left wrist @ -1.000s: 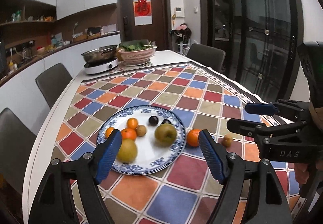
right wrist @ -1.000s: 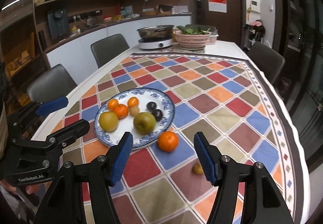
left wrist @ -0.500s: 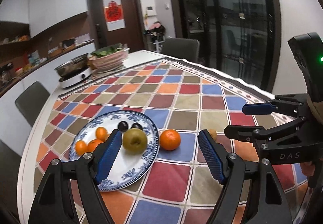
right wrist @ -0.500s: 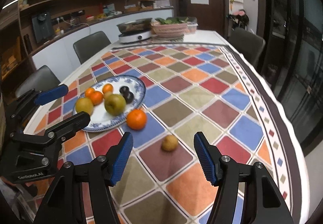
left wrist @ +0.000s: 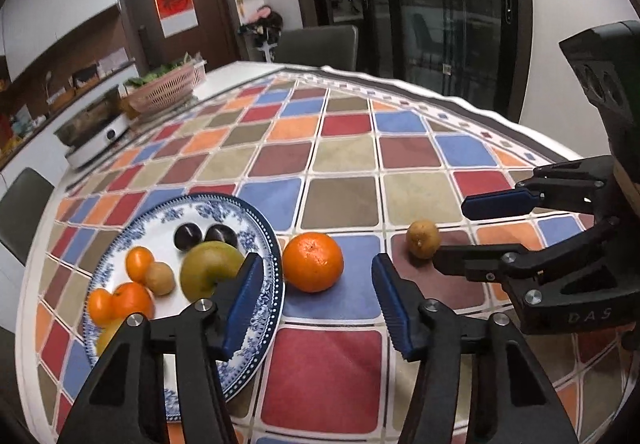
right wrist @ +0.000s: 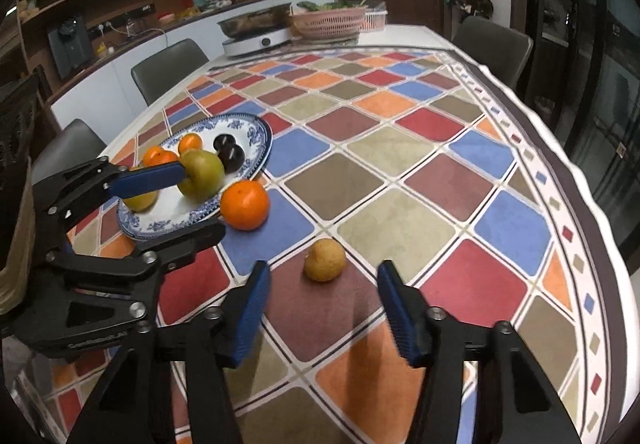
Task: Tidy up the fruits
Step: 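Move both tools toward the last orange and kiwi on the tablecloth, then grasp the kiwi with the right tool while the left tool grasps the orange, then carry the kiwi and orange over the plate with both tools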
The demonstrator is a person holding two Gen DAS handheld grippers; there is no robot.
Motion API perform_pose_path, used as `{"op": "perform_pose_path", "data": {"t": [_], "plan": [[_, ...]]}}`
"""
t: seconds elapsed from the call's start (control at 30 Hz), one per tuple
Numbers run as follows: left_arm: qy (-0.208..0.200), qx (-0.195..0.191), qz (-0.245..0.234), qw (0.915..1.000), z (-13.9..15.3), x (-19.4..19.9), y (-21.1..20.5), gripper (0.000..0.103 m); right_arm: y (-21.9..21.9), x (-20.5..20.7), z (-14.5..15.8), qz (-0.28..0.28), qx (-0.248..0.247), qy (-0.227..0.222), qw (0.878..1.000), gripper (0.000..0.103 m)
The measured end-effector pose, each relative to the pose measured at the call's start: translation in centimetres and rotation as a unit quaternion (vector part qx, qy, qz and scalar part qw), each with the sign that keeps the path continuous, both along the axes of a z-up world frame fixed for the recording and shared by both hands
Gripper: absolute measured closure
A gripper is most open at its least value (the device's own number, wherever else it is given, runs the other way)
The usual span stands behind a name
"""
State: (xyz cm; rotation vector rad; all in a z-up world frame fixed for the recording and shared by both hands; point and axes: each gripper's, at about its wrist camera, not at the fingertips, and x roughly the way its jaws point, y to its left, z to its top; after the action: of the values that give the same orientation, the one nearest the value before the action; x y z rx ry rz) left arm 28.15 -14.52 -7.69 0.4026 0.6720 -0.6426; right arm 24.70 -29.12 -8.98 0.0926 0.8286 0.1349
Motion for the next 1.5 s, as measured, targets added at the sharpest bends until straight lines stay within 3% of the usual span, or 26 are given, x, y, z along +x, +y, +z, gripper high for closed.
{"op": "perform_pose_path", "data": {"t": [0.57, 0.67, 0.77, 1.03, 1.5], "plan": [[0.023, 0.024, 0.017, 0.9993, -2.4, 2.4, -1.7, 0.062, 0.0, 2.7, -2.2, 0.009, 0.021, 0.026, 0.999, 0.066], [0.025, 0.020, 0.021, 0.9993, -2.3, 2.5, -1.6, 0.062, -0.1, 2.8, -2.2, 0.009, 0.019, 0.025, 0.999, 0.074], [0.029, 0.014, 0.022, 0.9992, -2.2, 2.5, -1.6, 0.063, -0.2, 2.9, -2.2, 0.006, 0.028, 0.026, 0.999, 0.075], [0.024, -0.012, 0.028, 0.9992, -0.2, 1.1, -0.5, 0.063, 0.2, 2.0, -0.8, 0.011, 0.034, 0.014, 0.999, 0.075], [-0.005, -0.049, 0.077, 0.9959, 5.3, -2.0, 4.0, 0.063, 2.8, 0.3, 5.1, 0.047, 0.031, -0.045, 0.997, 0.075]]}}
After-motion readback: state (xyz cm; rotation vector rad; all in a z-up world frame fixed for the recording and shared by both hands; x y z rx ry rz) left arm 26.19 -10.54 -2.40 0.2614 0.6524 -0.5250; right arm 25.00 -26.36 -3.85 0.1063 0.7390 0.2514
